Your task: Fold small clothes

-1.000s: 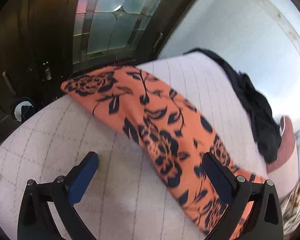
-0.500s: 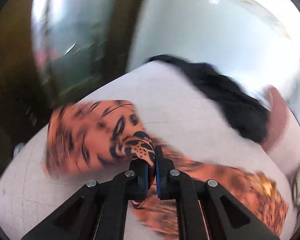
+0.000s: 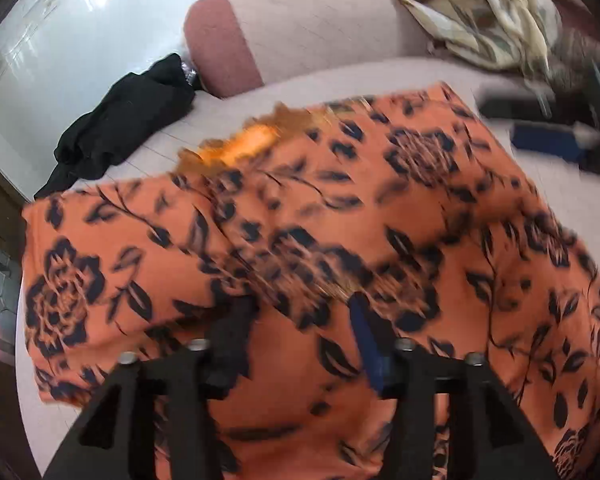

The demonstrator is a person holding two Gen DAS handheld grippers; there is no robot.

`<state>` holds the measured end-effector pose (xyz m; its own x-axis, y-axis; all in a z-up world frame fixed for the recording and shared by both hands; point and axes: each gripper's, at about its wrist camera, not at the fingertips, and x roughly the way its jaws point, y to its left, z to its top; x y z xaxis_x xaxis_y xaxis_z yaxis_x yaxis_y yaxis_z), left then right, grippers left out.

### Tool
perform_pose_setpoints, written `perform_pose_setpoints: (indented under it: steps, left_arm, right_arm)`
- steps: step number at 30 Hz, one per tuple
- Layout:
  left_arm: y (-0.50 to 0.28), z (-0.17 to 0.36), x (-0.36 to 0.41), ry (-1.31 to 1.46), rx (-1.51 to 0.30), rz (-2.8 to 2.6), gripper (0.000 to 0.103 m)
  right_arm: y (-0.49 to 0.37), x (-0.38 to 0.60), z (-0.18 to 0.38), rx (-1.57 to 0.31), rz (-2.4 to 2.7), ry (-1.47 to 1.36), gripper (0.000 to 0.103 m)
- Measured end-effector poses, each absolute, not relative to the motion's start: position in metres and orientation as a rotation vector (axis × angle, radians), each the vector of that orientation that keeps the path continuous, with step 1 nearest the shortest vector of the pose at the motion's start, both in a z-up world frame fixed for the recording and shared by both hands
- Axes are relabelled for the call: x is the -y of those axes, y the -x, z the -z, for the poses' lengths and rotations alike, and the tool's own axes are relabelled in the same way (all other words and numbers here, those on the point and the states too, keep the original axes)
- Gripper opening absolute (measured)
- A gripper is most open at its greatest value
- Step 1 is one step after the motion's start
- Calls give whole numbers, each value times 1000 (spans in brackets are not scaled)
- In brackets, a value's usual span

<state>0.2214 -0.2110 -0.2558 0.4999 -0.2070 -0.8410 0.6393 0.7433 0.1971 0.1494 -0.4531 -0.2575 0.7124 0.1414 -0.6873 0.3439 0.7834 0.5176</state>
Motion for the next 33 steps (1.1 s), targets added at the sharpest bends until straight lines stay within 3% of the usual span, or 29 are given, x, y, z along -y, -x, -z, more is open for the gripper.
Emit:
perform_pose_setpoints:
  steps: [2, 6, 12, 20, 28, 33]
  left_arm:
    - [-215, 250, 200, -507, -923, 516, 53]
    - [-206, 218, 158, -378, -880, 446, 68]
    - [-235, 180, 66, -265, -762, 198, 73]
    - [-306, 232, -30, 88, -1014, -26, 73]
    - [-335, 266, -35, 175, -1178, 38, 73]
    - [-346, 263, -58, 274, -1181, 43, 73]
  right_arm:
    - [-147, 468, 256, -767, 154, -696, 63]
    - [-149, 477, 259, -764, 154, -723, 63]
    - [-156, 443, 254, -769, 96, -588, 63]
    - [-167, 376, 239, -783, -35, -412, 63]
    - [-220, 271, 229, -808, -227, -306, 64]
    - [-267, 230, 240, -885, -313, -303, 64]
